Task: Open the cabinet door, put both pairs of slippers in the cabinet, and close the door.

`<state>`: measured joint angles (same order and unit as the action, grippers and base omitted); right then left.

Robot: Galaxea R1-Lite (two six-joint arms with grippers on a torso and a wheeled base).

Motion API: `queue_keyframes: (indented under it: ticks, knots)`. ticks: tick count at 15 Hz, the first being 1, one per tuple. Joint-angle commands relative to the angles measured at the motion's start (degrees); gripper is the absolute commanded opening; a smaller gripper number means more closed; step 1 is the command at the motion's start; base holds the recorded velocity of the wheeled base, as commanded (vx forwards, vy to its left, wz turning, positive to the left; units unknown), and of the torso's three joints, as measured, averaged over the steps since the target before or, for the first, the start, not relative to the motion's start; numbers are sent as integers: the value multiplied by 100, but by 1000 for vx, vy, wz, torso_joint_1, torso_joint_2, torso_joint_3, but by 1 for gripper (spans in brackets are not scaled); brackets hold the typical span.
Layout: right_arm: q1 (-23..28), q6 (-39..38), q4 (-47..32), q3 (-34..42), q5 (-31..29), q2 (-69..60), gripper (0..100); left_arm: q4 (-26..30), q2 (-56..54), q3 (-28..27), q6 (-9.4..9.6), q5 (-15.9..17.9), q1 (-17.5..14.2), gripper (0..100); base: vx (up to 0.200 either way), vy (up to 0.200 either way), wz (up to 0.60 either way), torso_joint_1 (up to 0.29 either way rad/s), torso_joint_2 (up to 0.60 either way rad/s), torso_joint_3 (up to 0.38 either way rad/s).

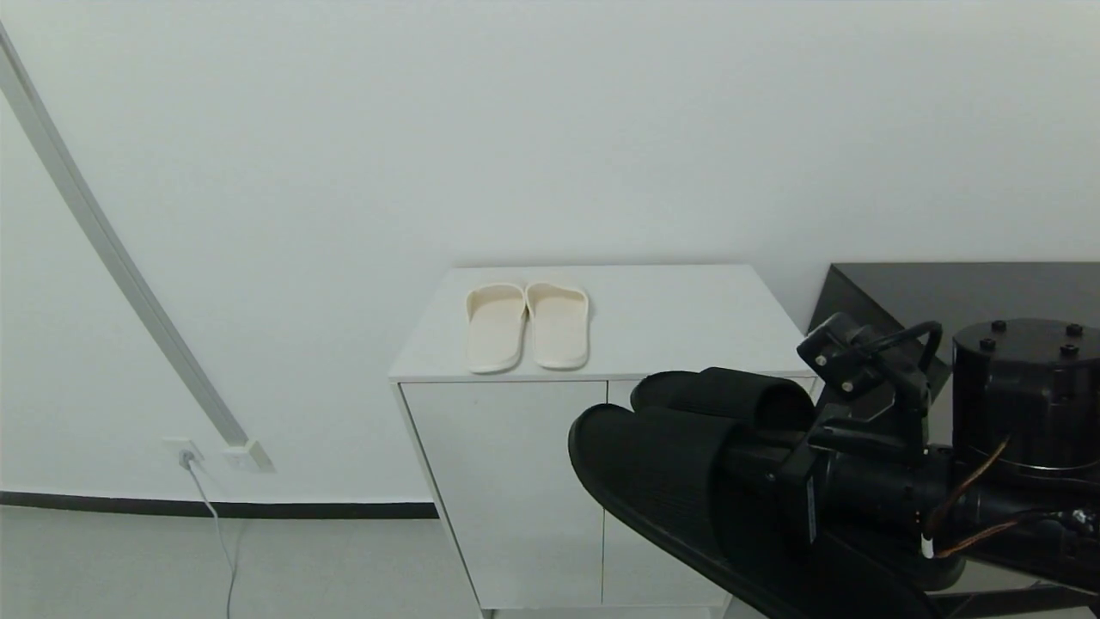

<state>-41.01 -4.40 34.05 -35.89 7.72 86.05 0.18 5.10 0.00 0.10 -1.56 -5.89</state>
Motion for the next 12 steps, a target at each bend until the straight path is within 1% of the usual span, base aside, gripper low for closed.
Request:
queue_keyframes:
  ticks: [1, 3, 9, 10, 12]
  knots:
    - [-4, 1, -3, 3, 2, 17, 0, 8, 0, 0, -1, -2, 0, 0, 0, 0, 0, -154, 383, 207]
    - [-4, 1, -3, 12, 2, 17, 0, -1, 0, 0, 8, -2, 0, 0, 0, 0, 0, -171, 415, 230]
    - [-21, 9, -3, 56, 2, 17, 0, 8, 0, -9, -19, 7, 0, 0, 0, 0, 0, -226, 544, 310]
    - [-30, 9, -3, 64, 2, 8, 0, 8, 0, -9, -19, 7, 9, 100, 0, 0, 0, -227, 549, 325]
    - [-48, 9, 5, 82, -7, 8, 0, 8, 0, -9, -10, 7, 0, 100, 0, 0, 0, -210, 537, 322]
